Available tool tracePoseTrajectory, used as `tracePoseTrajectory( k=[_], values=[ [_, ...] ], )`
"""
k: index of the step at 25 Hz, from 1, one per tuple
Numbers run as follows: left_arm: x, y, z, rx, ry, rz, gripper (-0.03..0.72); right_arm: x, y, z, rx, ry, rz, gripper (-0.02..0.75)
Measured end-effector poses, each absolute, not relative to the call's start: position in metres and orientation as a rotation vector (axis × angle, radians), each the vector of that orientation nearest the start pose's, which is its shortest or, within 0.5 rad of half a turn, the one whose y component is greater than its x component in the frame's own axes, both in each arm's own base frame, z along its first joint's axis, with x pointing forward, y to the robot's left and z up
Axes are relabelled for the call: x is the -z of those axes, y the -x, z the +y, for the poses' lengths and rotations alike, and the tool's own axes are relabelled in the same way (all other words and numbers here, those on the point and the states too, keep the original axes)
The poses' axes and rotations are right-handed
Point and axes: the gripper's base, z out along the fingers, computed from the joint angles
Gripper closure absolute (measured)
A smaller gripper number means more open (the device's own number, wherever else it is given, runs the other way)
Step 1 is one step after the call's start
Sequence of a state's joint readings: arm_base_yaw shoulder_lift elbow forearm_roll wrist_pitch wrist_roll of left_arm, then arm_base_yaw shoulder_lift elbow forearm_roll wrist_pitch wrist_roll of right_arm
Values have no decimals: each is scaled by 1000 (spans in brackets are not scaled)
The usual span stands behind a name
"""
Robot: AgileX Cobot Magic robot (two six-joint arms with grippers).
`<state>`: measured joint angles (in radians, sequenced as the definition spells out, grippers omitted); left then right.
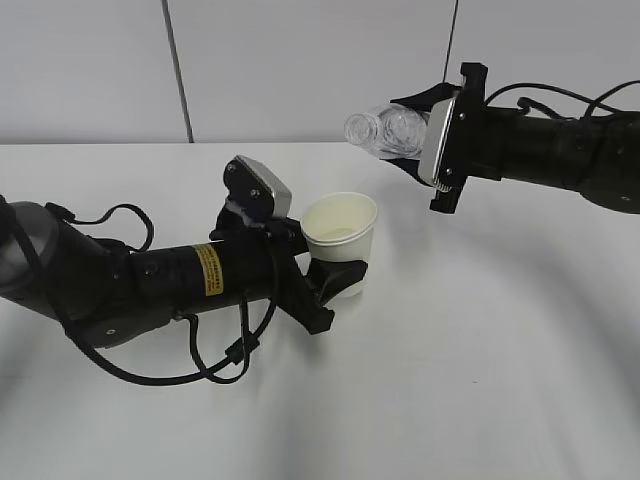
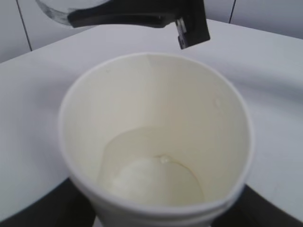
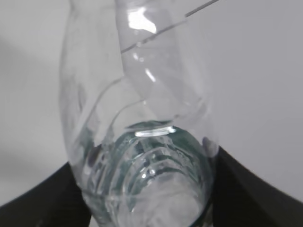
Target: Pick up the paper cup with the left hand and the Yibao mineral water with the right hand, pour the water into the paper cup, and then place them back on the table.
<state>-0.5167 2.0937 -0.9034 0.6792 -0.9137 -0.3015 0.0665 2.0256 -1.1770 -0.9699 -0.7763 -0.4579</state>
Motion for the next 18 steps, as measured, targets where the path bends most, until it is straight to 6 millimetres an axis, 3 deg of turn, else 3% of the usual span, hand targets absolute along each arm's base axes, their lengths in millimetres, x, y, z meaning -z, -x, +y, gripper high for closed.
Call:
tracePoseTrajectory(
  k=[18],
  values=[
    [-110,-314,-226,715,-904,1680,282,-180,-425,76,70,1159,1401,265]
  ],
)
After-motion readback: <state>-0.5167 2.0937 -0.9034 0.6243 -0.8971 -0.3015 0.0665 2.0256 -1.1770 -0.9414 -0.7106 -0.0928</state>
